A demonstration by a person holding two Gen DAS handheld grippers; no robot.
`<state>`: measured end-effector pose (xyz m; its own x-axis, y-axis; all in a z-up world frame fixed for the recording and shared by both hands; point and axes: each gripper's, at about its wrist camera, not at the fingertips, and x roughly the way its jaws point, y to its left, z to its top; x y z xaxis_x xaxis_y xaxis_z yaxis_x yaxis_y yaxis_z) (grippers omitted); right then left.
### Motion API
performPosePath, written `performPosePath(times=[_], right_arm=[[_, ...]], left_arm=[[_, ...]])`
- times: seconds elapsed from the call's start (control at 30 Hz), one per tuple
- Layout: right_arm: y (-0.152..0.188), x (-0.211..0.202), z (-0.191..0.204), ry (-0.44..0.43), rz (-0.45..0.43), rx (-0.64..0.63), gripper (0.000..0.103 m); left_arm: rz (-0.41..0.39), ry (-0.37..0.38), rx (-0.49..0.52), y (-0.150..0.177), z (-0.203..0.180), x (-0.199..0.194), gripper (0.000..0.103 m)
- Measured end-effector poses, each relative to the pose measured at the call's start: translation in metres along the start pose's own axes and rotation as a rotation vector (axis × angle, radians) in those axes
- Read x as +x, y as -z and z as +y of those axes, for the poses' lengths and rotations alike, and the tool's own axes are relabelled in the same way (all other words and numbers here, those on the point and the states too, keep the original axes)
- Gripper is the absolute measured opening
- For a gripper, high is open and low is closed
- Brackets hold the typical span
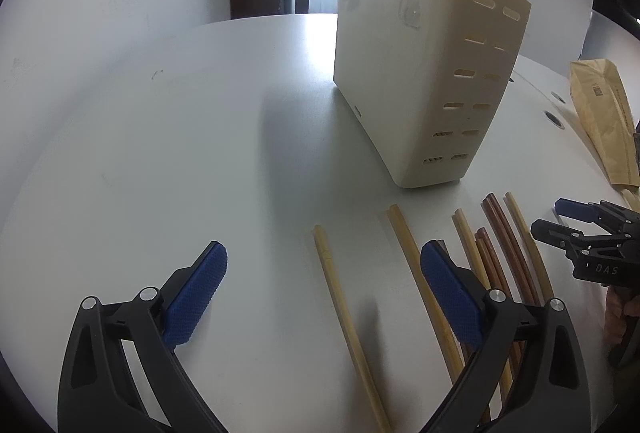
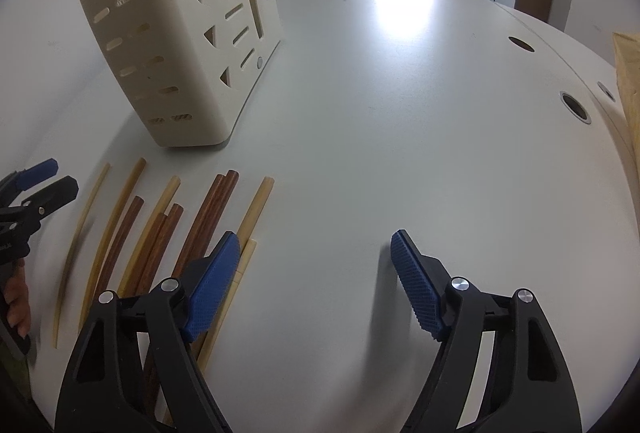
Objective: Organize utensils
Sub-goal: 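Lower the right gripper to a light wooden chopstick and close on it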
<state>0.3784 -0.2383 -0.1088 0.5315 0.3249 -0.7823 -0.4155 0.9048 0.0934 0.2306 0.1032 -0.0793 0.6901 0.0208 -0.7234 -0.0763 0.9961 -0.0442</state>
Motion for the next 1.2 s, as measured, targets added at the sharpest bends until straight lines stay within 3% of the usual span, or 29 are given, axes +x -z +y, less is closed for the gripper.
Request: performPosePath(times=[0.17, 0.33, 0.87, 0.93, 1.13, 1.2], right_arm=[[0.000, 0.000, 0.005, 0.000, 0.001, -0.016, 0.076], [0.003, -0.004, 0.009, -0.005, 0.020, -0.022, 0.064], [0.010, -0.008, 0.023, 0.028, 0.042, -0.077, 0.060], [0.010, -0.008, 0.023, 0.034, 0.039, -0.082, 0.051], [0.008, -0.009, 0.022, 0.000, 0.072, -0.085, 0.030], [0.005, -0.008, 0.020, -0.040, 0.098, -0.070, 0.019]], left_arm=[[0.014, -0.009, 0.002, 0.000, 0.000, 0.006, 0.095], [0.043, -0.032, 0.000, -0.001, 0.002, 0.016, 0.091], [0.087, -0.048, -0.004, -0.008, 0.007, 0.030, 0.086], [0.096, -0.044, -0.005, -0.009, 0.007, 0.032, 0.083], [0.125, -0.043, 0.012, -0.016, -0.002, 0.038, 0.061], [0.135, -0.043, 0.030, -0.019, -0.006, 0.039, 0.049]])
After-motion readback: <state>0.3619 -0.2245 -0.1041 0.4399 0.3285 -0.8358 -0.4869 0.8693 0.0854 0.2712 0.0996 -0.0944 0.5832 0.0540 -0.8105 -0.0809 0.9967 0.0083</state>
